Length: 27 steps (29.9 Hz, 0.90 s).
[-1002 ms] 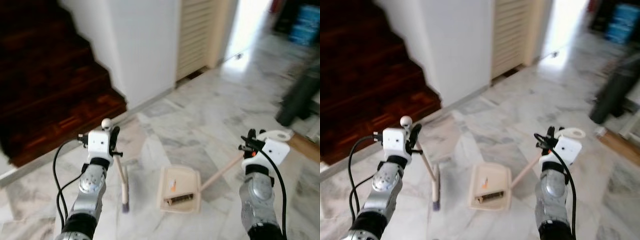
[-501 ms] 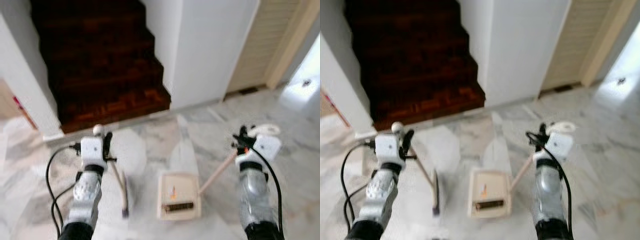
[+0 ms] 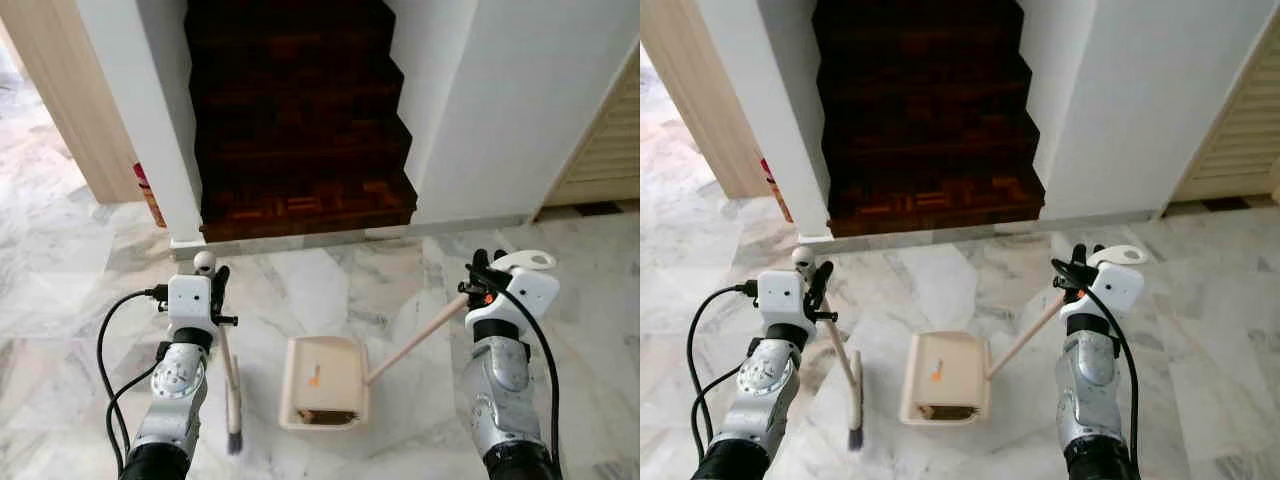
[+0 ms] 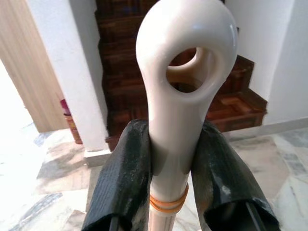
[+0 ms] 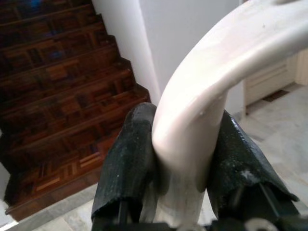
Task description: Sweep floor
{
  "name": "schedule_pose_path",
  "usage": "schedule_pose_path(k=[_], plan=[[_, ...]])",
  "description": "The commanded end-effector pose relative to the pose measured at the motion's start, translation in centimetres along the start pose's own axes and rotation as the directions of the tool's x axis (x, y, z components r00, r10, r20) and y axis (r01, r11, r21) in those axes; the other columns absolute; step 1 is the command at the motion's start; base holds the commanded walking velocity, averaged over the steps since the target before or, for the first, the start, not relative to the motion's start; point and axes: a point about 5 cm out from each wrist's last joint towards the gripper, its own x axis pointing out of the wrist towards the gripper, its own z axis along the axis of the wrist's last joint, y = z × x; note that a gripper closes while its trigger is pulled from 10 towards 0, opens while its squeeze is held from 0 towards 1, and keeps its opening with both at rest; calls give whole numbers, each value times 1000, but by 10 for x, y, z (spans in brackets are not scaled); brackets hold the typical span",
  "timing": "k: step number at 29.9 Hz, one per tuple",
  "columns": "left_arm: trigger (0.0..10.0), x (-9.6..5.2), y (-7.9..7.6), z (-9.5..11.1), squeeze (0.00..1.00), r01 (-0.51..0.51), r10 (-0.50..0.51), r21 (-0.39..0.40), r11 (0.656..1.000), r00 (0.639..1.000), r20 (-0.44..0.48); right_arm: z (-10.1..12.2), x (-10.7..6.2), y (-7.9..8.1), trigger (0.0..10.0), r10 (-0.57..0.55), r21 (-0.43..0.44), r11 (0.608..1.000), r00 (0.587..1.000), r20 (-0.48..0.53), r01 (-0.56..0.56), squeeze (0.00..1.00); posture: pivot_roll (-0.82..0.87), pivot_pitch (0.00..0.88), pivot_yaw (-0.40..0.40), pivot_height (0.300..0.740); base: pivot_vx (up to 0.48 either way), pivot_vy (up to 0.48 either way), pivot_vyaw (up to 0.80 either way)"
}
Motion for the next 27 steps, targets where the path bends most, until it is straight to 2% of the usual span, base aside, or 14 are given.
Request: schedule_pose_path(k=[1, 8, 13, 17, 27], plan=[[10000, 6, -2, 15, 0, 16, -16, -1, 1000, 998, 66, 13, 4, 1, 10000, 10, -6, 1000, 998, 59, -10, 0, -12, 0, -3, 740, 0, 439, 0], [10000, 4, -3, 14, 0, 21, -21, -4, 1000, 998, 60, 14, 5, 3, 10000, 26, -5, 1000, 998, 58, -26, 0, -11, 0, -4, 740, 0, 480, 0], [10000, 3, -3, 14, 0, 25, -25, -3, 1000, 998, 59, 16, 4, 4, 10000, 39, -44, 998, 997, 73, -36, 0, -15, 0, -3, 740, 0, 480, 160], [10000, 2, -2, 13, 0, 27, -27, -1, 1000, 998, 57, 15, 4, 5, 10000, 27, -5, 1000, 997, 67, -26, 0, -16, 0, -4, 740, 0, 480, 400], [10000, 2, -4, 14, 0, 26, -26, -2, 1000, 998, 57, 17, 5, 4, 10000, 31, -14, 999, 997, 67, -30, 0, -10, 0, -14, 740, 0, 480, 0]])
